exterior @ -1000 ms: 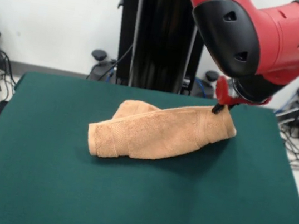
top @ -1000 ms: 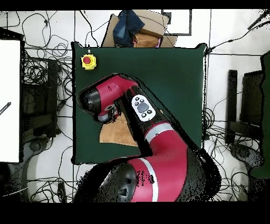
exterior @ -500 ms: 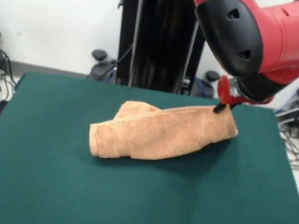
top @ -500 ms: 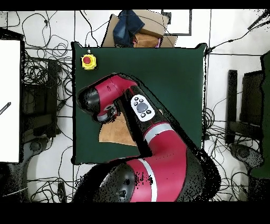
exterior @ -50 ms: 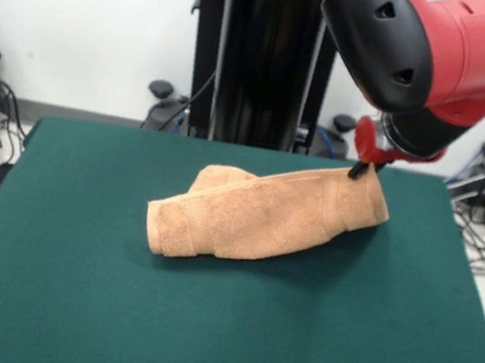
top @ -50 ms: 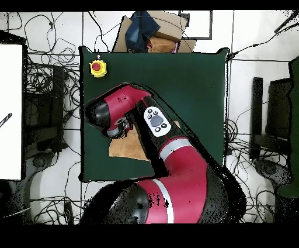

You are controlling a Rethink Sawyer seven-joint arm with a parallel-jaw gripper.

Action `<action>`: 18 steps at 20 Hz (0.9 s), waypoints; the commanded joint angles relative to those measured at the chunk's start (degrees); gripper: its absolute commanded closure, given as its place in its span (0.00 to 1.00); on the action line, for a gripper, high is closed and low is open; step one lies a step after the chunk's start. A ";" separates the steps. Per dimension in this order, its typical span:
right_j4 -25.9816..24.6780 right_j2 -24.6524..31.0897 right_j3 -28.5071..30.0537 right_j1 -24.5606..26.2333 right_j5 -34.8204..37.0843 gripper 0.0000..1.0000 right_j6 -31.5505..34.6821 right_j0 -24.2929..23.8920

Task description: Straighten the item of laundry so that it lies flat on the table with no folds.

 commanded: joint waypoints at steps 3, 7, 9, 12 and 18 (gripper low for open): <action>-1.36 0.85 5.25 -0.73 -5.81 1.00 -5.40 2.22; -1.08 0.38 3.82 -0.06 -2.99 1.00 -6.93 2.86; -1.07 0.11 3.55 0.12 -2.70 1.00 -6.63 3.15; -0.70 0.13 3.35 0.12 -2.28 1.00 -6.80 3.20; -0.33 -0.03 3.54 -0.19 -1.52 1.00 -7.91 2.96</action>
